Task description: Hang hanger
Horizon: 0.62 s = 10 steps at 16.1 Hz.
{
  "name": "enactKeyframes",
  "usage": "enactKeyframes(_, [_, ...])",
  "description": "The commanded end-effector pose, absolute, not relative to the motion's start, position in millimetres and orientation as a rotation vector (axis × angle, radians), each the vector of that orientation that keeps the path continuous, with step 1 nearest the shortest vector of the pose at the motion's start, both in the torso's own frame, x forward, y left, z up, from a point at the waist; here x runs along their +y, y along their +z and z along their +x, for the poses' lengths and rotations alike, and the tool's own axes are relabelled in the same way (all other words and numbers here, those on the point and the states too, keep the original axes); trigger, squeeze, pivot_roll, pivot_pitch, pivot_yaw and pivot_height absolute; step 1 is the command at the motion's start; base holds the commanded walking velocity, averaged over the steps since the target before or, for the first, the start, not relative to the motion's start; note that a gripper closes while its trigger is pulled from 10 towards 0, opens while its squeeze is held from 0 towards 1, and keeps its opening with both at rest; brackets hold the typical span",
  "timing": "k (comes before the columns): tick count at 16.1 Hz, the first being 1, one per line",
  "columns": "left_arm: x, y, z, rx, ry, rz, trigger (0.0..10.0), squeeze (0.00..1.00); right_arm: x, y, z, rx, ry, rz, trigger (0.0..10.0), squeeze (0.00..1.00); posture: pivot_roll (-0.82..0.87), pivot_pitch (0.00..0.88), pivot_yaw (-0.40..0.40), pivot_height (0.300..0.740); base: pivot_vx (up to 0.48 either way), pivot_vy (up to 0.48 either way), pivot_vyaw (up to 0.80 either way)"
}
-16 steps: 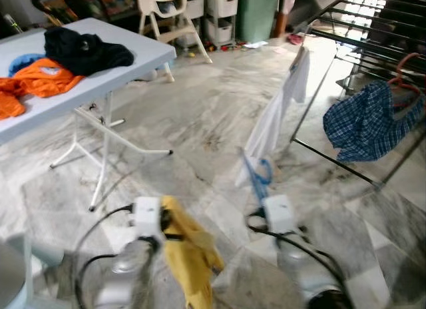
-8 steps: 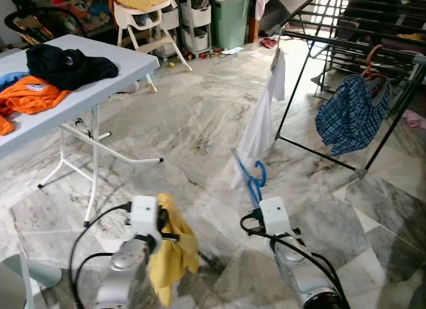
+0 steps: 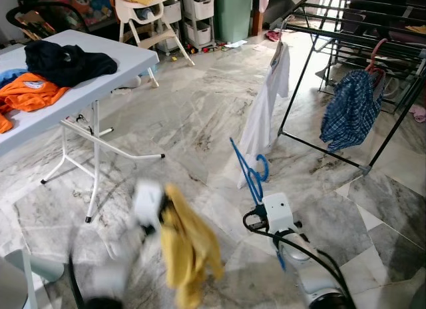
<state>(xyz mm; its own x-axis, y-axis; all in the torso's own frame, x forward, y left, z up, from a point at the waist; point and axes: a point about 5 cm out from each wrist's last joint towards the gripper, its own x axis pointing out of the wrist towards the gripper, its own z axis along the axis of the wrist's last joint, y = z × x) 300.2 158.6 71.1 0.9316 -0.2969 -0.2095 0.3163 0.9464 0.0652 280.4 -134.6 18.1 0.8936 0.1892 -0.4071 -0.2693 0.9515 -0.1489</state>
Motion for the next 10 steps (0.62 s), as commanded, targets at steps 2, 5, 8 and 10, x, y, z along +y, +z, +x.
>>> enactKeyframes(2, [171,105,322,0.059,-0.309,0.190,10.0,0.00,-143,33,289,0.341,0.290,-0.244,10.0,0.00,-0.08,0.000,0.087,0.740,0.000,0.000,0.00])
enactKeyframes(5, [184,124,344,0.025,-0.309,0.271,10.0,0.00,-164,51,297,0.298,0.341,-0.300,10.0,0.00,-0.07,0.000,0.098,0.740,0.000,0.000,0.00])
enactKeyframes(8, [187,142,363,0.010,-0.352,0.391,10.0,0.00,-172,71,297,0.264,0.517,-0.377,10.0,0.00,-0.08,0.013,0.119,0.740,0.000,0.000,0.00])
enactKeyframes(10, [184,147,367,-0.010,-0.369,0.456,10.0,0.00,-168,77,287,0.273,0.664,-0.335,10.0,0.00,-0.09,0.012,0.128,0.740,0.000,0.000,0.00])
